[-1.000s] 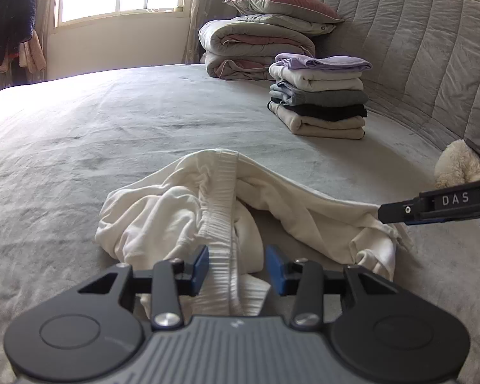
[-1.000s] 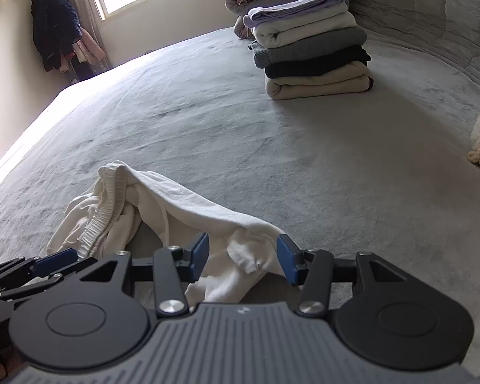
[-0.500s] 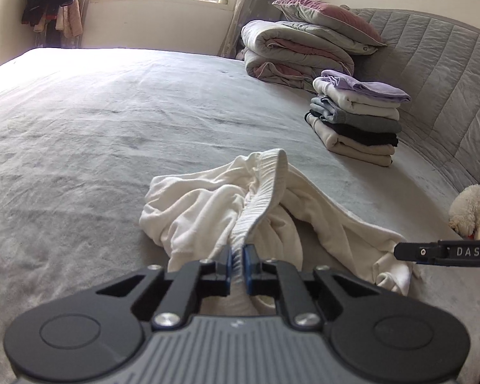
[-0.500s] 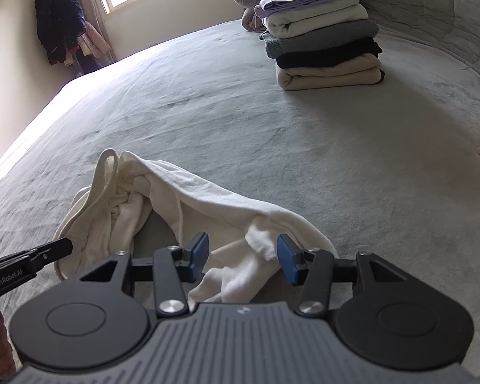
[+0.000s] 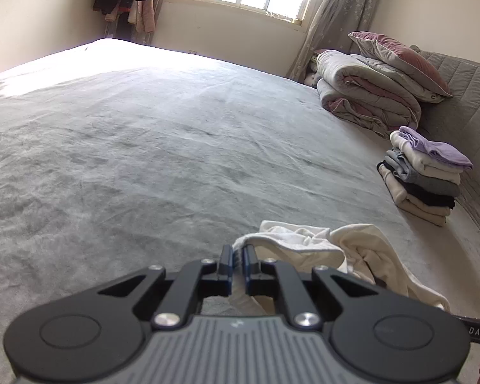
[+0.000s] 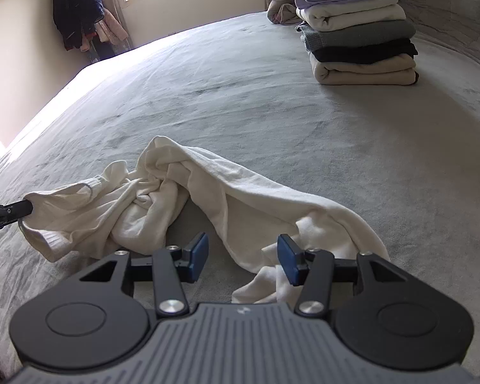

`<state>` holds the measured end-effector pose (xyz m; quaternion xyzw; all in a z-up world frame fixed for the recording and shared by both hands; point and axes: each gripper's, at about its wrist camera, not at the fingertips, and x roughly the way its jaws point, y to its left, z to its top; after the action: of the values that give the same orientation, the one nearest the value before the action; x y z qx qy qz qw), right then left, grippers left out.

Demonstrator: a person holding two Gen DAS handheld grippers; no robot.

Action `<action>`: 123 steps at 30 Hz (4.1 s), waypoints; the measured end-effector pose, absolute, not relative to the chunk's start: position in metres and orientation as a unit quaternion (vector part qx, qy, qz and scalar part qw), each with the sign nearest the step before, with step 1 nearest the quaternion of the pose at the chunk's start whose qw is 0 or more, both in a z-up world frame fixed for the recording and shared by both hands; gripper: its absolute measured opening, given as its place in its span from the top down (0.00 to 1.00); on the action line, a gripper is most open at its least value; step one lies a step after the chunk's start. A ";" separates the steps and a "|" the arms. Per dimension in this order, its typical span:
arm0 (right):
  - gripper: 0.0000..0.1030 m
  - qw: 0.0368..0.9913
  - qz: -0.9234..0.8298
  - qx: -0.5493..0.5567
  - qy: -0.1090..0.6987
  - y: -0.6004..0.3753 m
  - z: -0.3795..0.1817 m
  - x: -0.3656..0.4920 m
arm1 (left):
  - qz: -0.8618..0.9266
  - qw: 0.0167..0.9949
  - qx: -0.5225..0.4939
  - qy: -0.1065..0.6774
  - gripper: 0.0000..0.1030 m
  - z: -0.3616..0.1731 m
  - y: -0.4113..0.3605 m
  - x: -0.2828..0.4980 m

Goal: Fold clothes
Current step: 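Pull the held waistband away with the left gripper, spreading the garment, then grasp the garment's other edge with the right gripper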

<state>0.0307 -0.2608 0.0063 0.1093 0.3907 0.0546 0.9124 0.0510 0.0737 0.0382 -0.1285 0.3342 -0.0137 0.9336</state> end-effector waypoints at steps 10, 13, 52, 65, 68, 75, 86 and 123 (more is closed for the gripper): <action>0.49 0.908 0.062 0.122 0.395 -0.263 0.006 0.037 | 0.036 0.935 -0.090 0.342 0.95 0.062 0.090 0.075; 0.49 0.909 0.059 0.127 0.392 -0.268 0.009 0.036 | 0.059 0.936 -0.064 0.341 0.95 0.064 0.097 0.086; 0.48 0.902 0.066 0.103 0.413 -0.267 -0.002 0.054 | 0.144 0.898 -0.142 0.390 0.54 0.033 0.161 0.115; 0.48 0.906 0.065 0.083 0.410 -0.257 -0.011 0.048 | 0.077 0.847 -0.316 0.420 0.57 -0.009 0.167 0.101; 0.48 0.907 0.062 0.075 0.410 -0.255 -0.015 0.047 | 0.079 0.846 -0.320 0.420 0.77 -0.013 0.168 0.103; 0.48 0.917 0.049 0.034 0.395 -0.247 -0.017 0.044 | 0.081 0.889 -0.238 0.383 0.93 0.017 0.163 0.093; 0.48 0.924 0.052 0.007 0.378 -0.238 -0.003 0.038 | 0.113 0.915 -0.145 0.360 0.94 0.042 0.171 0.086; 0.99 0.922 0.085 -0.095 0.366 -0.063 0.032 0.171 | 0.022 0.895 -0.092 0.436 0.94 0.008 0.193 0.057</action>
<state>0.1707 -0.0629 0.0325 -0.0948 0.3655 0.0847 0.9221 0.0574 0.1925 0.0084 -0.0923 0.4356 0.0218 0.8951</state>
